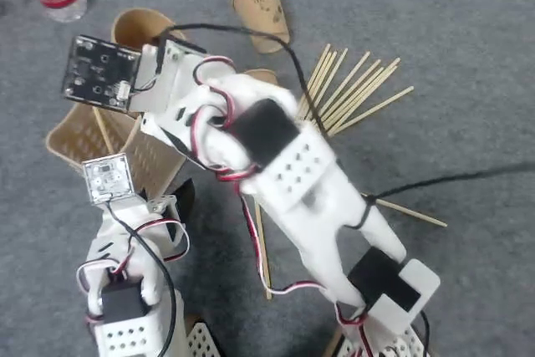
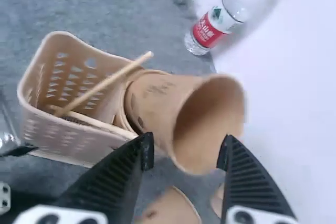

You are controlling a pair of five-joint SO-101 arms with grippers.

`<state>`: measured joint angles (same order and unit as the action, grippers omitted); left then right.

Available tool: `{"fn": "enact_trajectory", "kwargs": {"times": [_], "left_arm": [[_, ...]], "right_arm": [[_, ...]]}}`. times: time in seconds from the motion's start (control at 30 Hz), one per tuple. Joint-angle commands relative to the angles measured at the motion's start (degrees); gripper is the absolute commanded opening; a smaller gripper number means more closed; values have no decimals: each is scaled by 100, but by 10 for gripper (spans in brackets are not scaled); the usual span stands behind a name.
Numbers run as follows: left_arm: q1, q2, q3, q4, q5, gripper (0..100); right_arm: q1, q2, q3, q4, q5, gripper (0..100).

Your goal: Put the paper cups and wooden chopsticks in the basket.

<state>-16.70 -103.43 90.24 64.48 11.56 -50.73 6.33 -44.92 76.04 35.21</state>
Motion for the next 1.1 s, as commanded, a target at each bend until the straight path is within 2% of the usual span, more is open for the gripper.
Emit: {"fn": "enact_trajectory", "kwargs": {"times": [0.0, 0.1, 0.17, 0.33, 0.6, 0.7, 0.87, 0.97, 1.07], "left_arm": [[44, -88, -48, -123, 44, 275], [53, -88, -48, -132, 44, 275], [79, -88, -48, -132, 44, 275], [88, -88, -40, -114, 44, 275], [105, -88, -22, -141, 44, 275], [114, -88, -13, -149, 35, 275], [114, -88, -13, -149, 35, 275], [114, -88, -13, -149, 35, 275], [114, -88, -13, -149, 35, 275]], "right_arm": [[602, -75, -1222, 673, -396, 206], [1042, -13, -1705, 857, -695, 206], [1068, 163, -1538, 620, -607, 205], [1024, 1138, -879, -303, -536, 205], [690, 1886, -1336, -690, -519, 204], [365, 1877, -1811, -576, -527, 204], [-13, 1912, -2954, 295, -536, 204], [13, 1921, -3393, 690, -519, 204], [391, 1877, -3675, 1086, -536, 204]]}}
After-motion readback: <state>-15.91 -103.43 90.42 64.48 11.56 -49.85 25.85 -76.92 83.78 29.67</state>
